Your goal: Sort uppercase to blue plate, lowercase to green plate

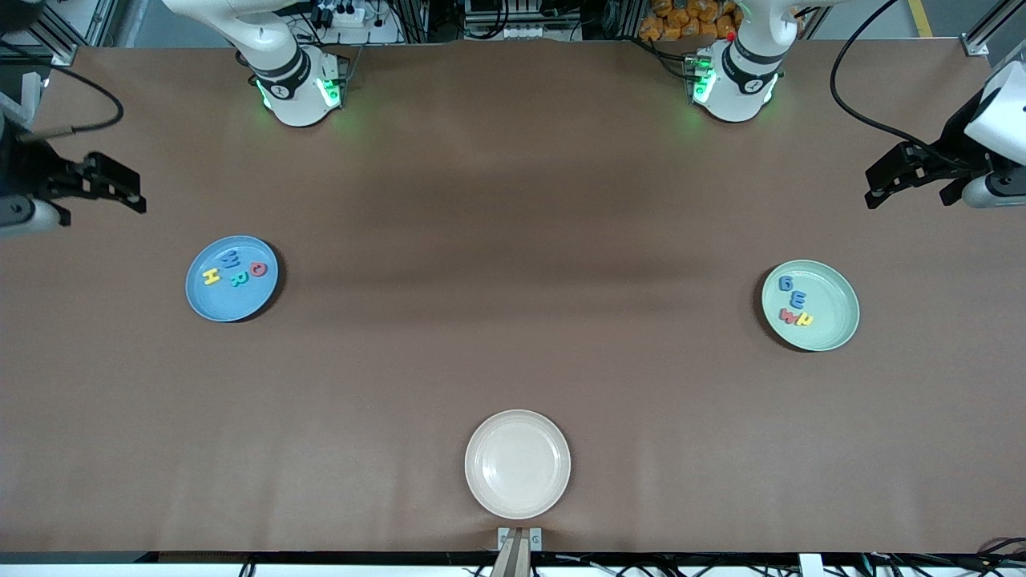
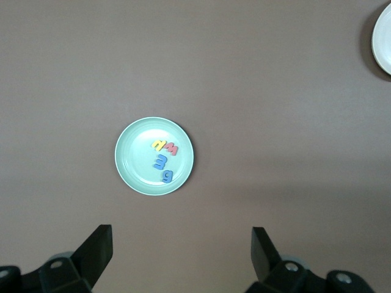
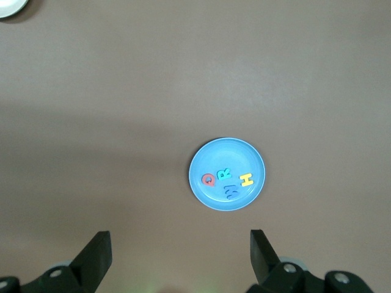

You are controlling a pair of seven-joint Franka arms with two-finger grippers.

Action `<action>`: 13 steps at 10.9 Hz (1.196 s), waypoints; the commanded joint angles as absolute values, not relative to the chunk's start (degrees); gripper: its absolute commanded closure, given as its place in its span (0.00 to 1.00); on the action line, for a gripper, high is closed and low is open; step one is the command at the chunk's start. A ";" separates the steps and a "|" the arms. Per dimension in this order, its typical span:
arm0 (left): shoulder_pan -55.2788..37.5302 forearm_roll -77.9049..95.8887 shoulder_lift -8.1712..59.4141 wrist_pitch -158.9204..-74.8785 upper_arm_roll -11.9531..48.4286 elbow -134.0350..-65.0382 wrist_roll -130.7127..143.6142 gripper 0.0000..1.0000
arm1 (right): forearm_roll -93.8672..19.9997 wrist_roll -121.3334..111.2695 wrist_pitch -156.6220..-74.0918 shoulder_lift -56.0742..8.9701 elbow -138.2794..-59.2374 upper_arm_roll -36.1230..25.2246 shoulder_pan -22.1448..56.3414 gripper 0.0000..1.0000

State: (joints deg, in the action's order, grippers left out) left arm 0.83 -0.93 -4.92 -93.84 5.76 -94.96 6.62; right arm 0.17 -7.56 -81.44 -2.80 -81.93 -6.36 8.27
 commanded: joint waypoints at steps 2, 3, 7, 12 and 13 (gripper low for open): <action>1.14 -0.79 -5.27 -94.22 5.80 -95.01 5.98 0.00 | 1.67 -5.98 -83.66 0.44 -86.75 -2.29 4.13 0.00; 1.14 -0.79 -5.19 -94.22 5.80 -95.01 5.98 0.00 | 1.67 -5.98 -83.93 0.35 -86.75 -2.20 3.61 0.00; 1.23 -0.79 -4.92 -94.13 5.71 -94.92 5.80 0.00 | 1.85 -5.89 -83.85 0.44 -86.66 -0.97 2.90 0.00; 1.76 -0.88 -4.04 -94.13 5.45 -91.85 6.06 0.00 | 1.76 -3.18 -84.28 0.53 -86.14 -1.05 3.16 0.00; 1.76 -0.88 -4.04 -94.13 5.45 -91.85 5.98 0.00 | 1.93 -1.42 -85.24 0.61 -86.05 -0.88 3.43 0.00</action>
